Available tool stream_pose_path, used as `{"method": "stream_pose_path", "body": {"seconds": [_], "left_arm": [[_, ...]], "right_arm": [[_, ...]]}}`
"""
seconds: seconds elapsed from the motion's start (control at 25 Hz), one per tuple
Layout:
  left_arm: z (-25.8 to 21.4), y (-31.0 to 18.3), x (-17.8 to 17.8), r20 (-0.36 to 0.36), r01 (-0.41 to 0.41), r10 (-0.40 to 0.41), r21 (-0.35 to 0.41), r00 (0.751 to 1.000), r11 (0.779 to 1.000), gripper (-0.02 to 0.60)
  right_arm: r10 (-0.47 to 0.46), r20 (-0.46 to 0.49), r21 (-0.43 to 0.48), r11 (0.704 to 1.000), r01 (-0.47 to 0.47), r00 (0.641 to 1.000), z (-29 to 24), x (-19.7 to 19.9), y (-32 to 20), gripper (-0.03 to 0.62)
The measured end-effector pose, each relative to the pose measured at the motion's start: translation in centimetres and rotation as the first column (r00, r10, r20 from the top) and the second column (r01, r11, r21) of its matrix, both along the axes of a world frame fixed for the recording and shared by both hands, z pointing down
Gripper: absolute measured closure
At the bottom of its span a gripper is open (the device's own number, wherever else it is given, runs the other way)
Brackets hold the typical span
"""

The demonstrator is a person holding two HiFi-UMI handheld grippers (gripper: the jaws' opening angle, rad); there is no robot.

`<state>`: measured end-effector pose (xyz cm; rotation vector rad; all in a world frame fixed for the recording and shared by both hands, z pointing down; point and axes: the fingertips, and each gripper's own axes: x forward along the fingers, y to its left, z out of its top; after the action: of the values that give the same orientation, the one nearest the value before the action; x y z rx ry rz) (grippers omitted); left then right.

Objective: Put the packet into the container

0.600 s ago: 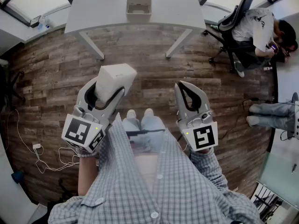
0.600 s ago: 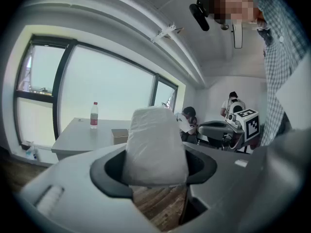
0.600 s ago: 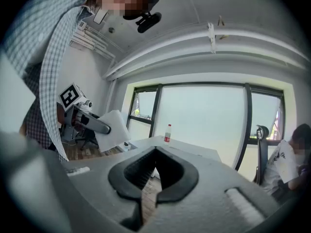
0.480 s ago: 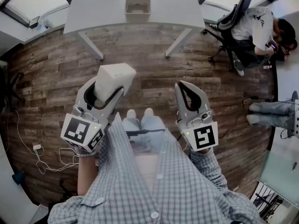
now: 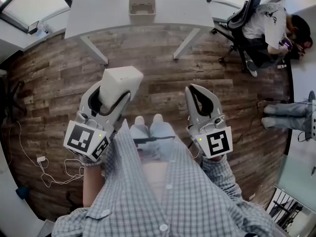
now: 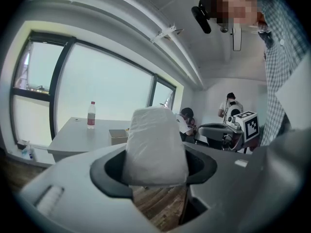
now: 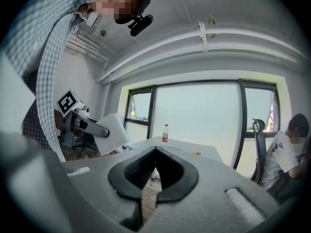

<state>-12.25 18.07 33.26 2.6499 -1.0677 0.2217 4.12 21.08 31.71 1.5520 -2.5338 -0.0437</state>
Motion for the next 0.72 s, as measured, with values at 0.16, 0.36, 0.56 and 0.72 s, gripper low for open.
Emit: {"method": "stream_pose_path", "body": {"seconds": [0.16,0.36,0.56,0.72], "left_arm": [[0.2,0.2,-0.2,-0.013,0.000,0.000,-0.007,1.000,1.000,0.304],[0.1,0.0,-0.3,-0.013,-0.012,0.012,-0.008,1.000,1.000,0.304],[-0.2,-0.1,-1.8,-0.018,-0.013,0.013,-0.002,1.000,1.000,0.304],[-0.3,-0.1,-3.1,-0.036,-0.014,0.014,-0.004,0.999,1.000,0.304]], "right_arm": [[0.004,-0.016,0.018,1.000,-0.004,1.000,0.1,0.5,0.1,0.592],[0.009,-0.019,0.000,1.000,-0.009,1.000,0.1,-0.2,-0.2,0.592],[0.011,-0.002,-0.003,1.000,-0.011,1.000,-0.4,-1.8,-0.1,0.592],[0.000,-0.021,-0.005,1.000,0.000,1.000,-0.2,-3.1,0.6,0.592]]}}
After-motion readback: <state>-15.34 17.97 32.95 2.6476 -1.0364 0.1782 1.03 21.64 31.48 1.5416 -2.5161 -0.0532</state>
